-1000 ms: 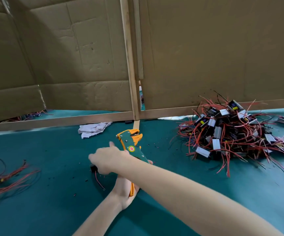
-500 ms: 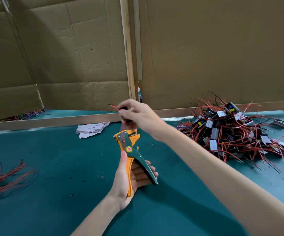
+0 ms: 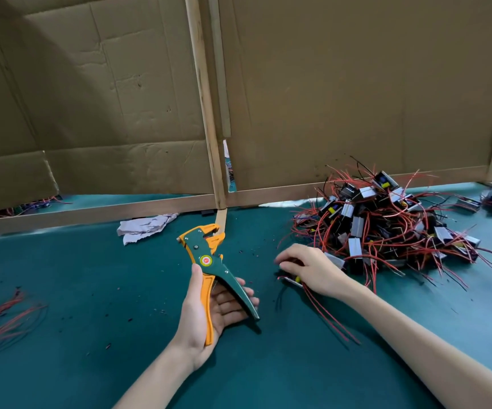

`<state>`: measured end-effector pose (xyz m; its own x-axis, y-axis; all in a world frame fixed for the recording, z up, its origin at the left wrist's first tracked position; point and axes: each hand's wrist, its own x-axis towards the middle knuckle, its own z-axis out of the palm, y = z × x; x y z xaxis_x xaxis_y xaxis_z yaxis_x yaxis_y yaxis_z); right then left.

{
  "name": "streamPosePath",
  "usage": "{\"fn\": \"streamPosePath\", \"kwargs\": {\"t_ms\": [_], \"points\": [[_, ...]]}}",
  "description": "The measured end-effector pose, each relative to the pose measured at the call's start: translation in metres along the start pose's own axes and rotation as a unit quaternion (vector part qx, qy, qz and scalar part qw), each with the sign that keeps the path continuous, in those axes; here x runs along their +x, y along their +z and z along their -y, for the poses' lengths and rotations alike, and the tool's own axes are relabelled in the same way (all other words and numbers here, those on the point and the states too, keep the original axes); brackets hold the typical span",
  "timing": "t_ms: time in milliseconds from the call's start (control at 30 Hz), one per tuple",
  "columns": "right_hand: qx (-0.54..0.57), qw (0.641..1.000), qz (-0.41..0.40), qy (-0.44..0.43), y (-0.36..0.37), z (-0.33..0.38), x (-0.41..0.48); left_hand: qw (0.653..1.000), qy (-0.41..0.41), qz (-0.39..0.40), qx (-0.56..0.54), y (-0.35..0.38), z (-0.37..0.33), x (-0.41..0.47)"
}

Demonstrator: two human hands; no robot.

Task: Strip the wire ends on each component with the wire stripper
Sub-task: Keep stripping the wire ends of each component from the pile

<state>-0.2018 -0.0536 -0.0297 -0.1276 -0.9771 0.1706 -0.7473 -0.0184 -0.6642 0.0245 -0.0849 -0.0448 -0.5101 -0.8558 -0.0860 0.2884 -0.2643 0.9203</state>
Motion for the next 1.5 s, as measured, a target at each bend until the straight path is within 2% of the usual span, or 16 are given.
{"fn": "streamPosePath", "kwargs": {"t_ms": [67,133,200,267,500,800,933,1033,1167,1333,1500], "points": [[0.051,0.998,-0.011,-0.018,-0.003,0.002,-0.005,1.000,-0.002,0.000,0.001,0.000,0.000,0.000],[0.087,0.995,0.024,-0.037,-0.007,0.002,-0.011,1.000,-0.005,-0.002,0.001,0.000,0.000,-0.001],[0.079,0.994,0.055,-0.052,-0.007,0.002,-0.015,1.000,-0.006,-0.003,0.003,0.000,-0.001,-0.001],[0.076,0.994,0.044,-0.058,-0.004,0.003,-0.015,1.000,-0.005,-0.001,0.004,0.000,-0.001,-0.002],[0.190,0.981,-0.003,-0.043,-0.001,0.007,-0.019,1.000,-0.004,0.004,0.001,0.001,-0.001,-0.003],[0.207,0.978,0.026,-0.025,0.002,0.004,-0.018,1.000,-0.001,0.010,0.003,0.001,0.000,-0.005],[0.229,0.973,0.020,-0.009,0.003,0.003,-0.017,0.999,-0.015,0.039,0.010,-0.001,-0.003,-0.006],[0.317,0.948,0.032,0.008,0.000,0.007,-0.018,0.995,-0.036,0.094,0.023,-0.003,-0.006,-0.008],[0.435,0.895,0.088,0.045,-0.010,0.013,-0.020,0.984,-0.074,0.153,0.054,-0.005,-0.008,-0.010],[0.576,0.798,0.170,0.051,-0.014,0.027,-0.027,0.965,-0.125,0.214,0.082,-0.005,-0.010,-0.013],[0.586,0.789,0.182,0.024,-0.014,0.029,-0.029,0.951,-0.181,0.242,0.070,-0.011,-0.005,-0.011]]}}
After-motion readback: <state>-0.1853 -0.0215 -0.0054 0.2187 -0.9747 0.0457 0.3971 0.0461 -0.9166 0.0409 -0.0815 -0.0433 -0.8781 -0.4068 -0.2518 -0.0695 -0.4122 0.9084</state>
